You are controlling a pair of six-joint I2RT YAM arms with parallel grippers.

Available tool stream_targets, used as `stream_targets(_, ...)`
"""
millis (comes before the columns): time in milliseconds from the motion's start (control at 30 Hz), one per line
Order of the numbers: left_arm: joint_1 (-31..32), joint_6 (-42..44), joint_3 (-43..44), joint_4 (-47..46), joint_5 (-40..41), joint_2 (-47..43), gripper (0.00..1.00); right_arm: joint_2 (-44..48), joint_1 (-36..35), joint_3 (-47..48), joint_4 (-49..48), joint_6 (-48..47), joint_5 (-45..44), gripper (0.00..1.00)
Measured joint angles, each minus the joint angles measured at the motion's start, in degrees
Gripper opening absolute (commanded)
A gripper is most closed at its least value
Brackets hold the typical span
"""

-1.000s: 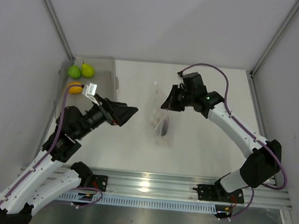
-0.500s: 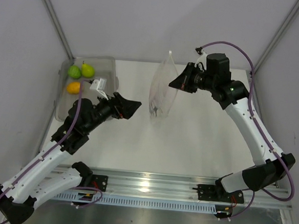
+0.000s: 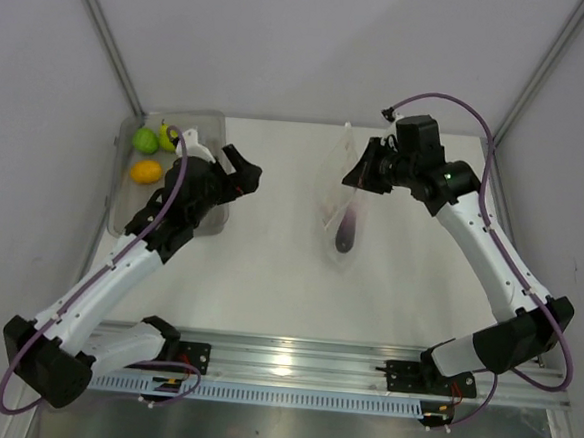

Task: Place the food in the zip-top bag and seal the zipper
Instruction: Adjust the fake fruit in the bin.

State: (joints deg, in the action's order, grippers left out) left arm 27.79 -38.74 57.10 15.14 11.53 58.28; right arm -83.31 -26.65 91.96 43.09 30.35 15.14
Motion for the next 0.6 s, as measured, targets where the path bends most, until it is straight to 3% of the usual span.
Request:
stream_targets(267,-2.8,-1.0,5.9,1.3,16.8,16.0,0.95,-0.3,0.0,-5.2,-0.5,-1.8,-1.0,0.00)
stream_targets(433,-9.1,-3.0,13.0,5.7,21.6,26.9,0.95,-1.5,0.0,-6.9,-1.2,-3.5,-1.2,0.00)
stream_targets(600,-12.5,-5.5,16.4,9.8,26.8,32.1,0.99,-3.8,0.1,-7.4,-2.1,-5.1,-1.1,0.00)
